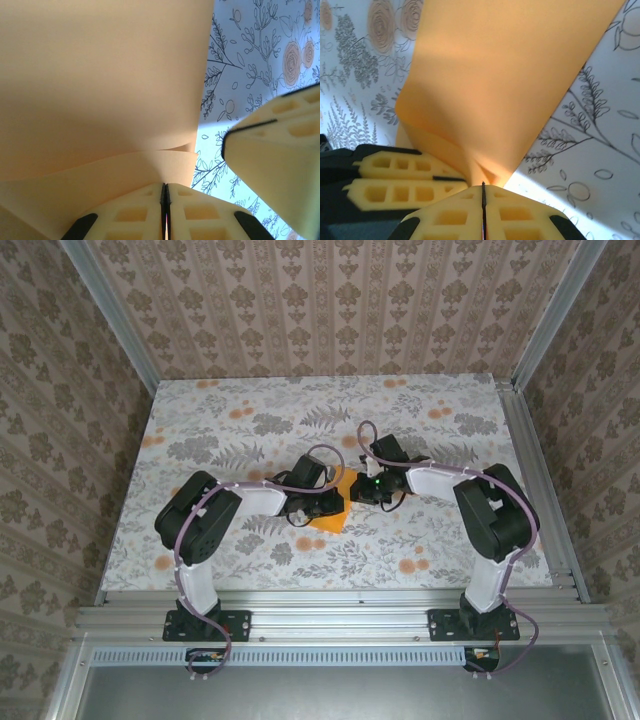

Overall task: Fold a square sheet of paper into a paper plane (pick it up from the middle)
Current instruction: Fold the triangle a second time at the center of the table.

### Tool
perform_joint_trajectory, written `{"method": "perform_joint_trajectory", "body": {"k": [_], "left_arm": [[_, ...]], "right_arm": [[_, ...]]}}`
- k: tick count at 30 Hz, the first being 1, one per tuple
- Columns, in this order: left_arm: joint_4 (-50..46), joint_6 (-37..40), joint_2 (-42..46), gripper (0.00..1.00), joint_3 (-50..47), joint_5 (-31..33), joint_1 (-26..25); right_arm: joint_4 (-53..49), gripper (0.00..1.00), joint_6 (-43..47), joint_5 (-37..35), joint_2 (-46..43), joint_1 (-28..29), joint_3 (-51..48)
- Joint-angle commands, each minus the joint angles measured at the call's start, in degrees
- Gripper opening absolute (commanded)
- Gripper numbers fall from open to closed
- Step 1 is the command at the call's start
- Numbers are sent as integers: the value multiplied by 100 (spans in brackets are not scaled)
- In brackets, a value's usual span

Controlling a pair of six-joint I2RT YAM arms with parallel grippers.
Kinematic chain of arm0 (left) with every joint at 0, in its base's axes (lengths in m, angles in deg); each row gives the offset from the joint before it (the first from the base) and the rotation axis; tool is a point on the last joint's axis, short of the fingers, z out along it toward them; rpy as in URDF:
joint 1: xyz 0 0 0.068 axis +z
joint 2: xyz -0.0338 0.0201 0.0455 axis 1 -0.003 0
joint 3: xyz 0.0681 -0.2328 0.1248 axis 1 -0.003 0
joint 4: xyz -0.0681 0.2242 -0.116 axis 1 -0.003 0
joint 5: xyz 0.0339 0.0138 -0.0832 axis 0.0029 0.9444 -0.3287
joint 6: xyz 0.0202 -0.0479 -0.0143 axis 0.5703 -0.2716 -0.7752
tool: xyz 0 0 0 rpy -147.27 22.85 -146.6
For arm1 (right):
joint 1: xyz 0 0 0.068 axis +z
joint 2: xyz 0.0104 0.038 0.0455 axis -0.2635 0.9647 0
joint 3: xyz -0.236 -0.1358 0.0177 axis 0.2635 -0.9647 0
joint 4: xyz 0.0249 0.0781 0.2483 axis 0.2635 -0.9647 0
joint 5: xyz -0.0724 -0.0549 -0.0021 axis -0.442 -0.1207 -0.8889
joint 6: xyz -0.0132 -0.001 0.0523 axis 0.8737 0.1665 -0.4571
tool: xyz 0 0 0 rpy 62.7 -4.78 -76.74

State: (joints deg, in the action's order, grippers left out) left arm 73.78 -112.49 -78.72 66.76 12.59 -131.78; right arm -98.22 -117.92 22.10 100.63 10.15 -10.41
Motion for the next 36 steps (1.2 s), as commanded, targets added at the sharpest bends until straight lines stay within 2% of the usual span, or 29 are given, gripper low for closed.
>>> {"method": "perform_joint_trajectory", "body": {"k": [1, 16, 25, 31, 36], "left_arm": [[-94, 172, -143, 12, -156, 282, 30], [105, 84, -130, 11, -191, 157, 29], [138, 55, 77, 11, -183, 15, 30], [97, -15, 453, 17, -103, -223, 30], [-226, 131, 714, 18, -78, -227, 47]], "right_arm": [[-11, 10, -187, 212, -182, 91, -157], [318, 7, -347, 403, 376, 129, -59], [-99, 6, -70, 7, 505, 129, -23], [-221, 6, 18, -160, 573, 129, -60], [-299, 5, 89, -214, 623, 142, -41]]}}
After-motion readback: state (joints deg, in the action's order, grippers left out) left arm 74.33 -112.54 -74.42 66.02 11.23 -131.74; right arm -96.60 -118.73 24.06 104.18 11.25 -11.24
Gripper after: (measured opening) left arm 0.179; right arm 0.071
